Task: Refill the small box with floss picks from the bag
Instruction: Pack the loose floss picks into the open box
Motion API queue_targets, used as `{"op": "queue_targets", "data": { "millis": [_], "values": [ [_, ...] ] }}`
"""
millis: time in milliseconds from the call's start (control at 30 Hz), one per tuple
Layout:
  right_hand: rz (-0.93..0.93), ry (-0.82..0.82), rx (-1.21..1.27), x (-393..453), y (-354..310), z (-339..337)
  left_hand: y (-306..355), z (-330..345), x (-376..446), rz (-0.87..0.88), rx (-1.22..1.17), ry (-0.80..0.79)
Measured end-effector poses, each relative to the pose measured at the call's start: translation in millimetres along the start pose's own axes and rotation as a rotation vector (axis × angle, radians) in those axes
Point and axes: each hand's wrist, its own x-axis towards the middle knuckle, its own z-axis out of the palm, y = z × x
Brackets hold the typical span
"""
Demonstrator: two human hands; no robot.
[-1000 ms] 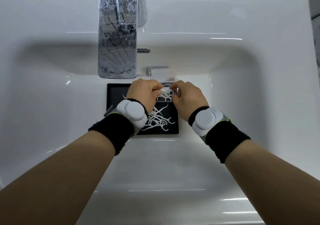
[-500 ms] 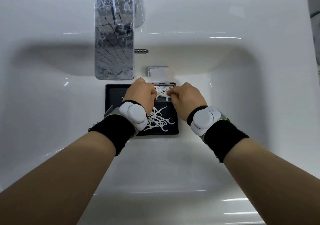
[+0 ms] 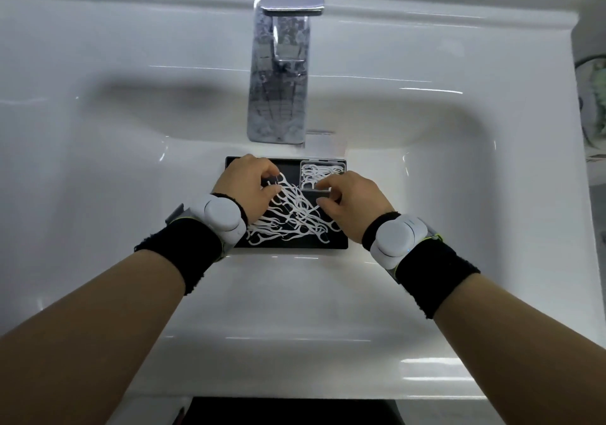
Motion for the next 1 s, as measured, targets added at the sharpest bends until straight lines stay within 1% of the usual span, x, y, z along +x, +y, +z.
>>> {"op": "queue_targets", "data": {
  "millis": [167,300,400,467,533,600,833,1000],
  "values": [
    [0.054,-0.076,-0.039,-6.9,-10.2,11.6,-19.0,-0.4,-12.6,0.002,0.059,-0.076],
    [0.098,-0.118,-0.183,-9.2,-13.4,23.0,-29.1,2.2,-19.8,0.049,0.127,-0.142],
    [0.094,-0.098,-0.262,-9.8,-16.0,31.6,-32.4,4.5,-20.1,0.139,0.192,-0.136],
    [0.105,-0.085,-0.252,-8.9,-17.2,36.4,-32.2,6.9,-14.8,0.232,0.281,-0.118],
    [0.13,-0.071,-0.231,-7.2,-18.7,39.5,-28.3,9.6,-7.8,0.303,0.367,-0.142],
    [0.128,-0.068,-0.245,-6.1,-20.2,41.8,-23.0,12.1,-1.1,0.339,0.416,-0.179],
    [0.073,-0.047,-0.227,-6.6,-25.8,50.6,-22.0,18.9,-4.4,0.392,0.398,-0.171],
    [0.06,0.003,-0.16,-7.3,-27.2,53.6,-27.1,19.3,-11.7,0.379,0.36,-0.163]
  ]
}}
